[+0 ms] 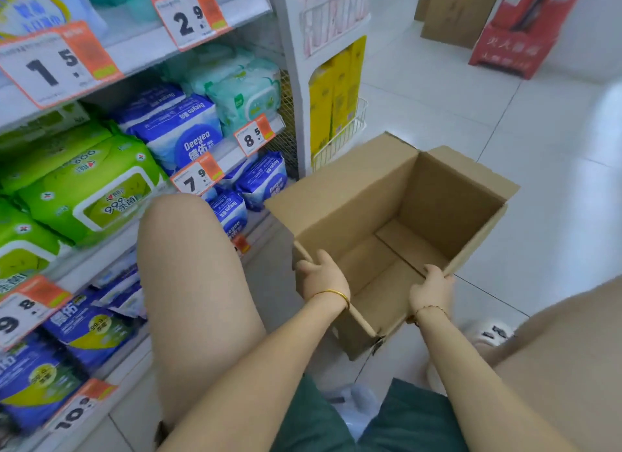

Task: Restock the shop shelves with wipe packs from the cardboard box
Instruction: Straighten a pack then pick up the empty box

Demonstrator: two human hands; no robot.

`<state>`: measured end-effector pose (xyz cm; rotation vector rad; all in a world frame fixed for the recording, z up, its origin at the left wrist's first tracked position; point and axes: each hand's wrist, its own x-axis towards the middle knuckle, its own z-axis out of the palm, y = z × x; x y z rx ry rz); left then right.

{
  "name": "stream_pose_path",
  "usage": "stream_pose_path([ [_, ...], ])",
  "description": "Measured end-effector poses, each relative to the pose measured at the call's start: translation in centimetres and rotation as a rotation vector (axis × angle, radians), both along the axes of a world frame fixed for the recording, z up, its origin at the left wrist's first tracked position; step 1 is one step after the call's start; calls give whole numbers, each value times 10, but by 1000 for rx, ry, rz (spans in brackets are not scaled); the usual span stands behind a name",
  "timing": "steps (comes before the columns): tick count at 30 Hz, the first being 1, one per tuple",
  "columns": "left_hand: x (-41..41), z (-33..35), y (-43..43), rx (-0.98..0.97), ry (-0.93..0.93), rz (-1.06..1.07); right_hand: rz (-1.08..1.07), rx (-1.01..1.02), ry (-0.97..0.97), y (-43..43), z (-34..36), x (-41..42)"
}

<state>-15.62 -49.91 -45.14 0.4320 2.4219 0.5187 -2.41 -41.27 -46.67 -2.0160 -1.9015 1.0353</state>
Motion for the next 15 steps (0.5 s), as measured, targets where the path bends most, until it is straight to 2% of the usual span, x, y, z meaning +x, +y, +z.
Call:
stream_pose_path([
  [5,0,33,37,124,90,-88,-199,-34,176,24,13,1],
  [7,4,44,58,167,79,-96,-260,-37,226,42,24,1],
  [11,10,58,115,114,-7,-130,-349,8,300,94,49,5],
  [15,4,71,188,242,-18,-147,-358,72,330,160,74,-1],
])
